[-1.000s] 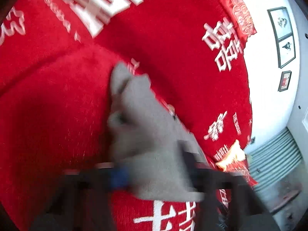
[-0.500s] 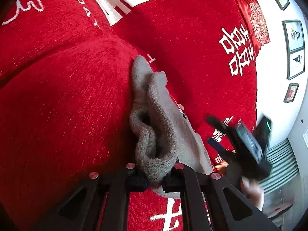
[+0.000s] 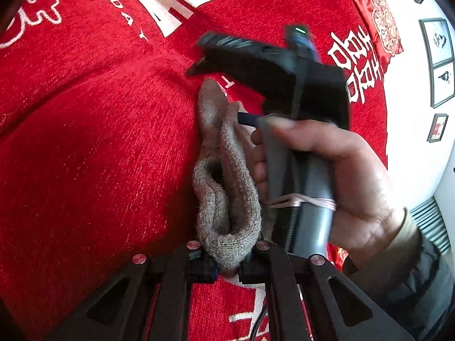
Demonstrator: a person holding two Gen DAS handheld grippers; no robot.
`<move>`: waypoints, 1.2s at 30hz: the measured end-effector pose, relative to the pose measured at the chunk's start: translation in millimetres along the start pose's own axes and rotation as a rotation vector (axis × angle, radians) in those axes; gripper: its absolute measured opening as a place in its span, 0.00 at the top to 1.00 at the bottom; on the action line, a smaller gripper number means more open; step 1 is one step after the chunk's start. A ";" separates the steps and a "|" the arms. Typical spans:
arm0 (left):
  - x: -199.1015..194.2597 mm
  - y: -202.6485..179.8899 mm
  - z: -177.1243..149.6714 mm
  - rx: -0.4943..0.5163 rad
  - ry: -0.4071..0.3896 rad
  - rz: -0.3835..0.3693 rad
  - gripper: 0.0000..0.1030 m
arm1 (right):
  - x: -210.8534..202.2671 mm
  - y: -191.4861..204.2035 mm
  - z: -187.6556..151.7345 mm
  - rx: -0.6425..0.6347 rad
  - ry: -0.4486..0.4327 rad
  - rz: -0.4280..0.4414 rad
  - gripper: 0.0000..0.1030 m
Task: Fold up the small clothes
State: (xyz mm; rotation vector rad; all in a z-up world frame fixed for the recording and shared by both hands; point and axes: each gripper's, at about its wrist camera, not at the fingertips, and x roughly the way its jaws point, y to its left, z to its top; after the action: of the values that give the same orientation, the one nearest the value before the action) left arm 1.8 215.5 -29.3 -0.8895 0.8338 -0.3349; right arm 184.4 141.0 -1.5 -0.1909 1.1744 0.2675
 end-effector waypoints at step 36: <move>-12.6 -35.1 -5.4 0.169 -0.081 0.090 0.91 | -22.5 -46.9 7.7 0.062 -0.017 0.054 0.79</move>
State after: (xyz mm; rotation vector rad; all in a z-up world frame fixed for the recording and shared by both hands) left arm -8.0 198.6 3.0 -0.7010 0.7569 -0.2847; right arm 197.3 96.1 22.6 -0.1031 1.1705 0.2791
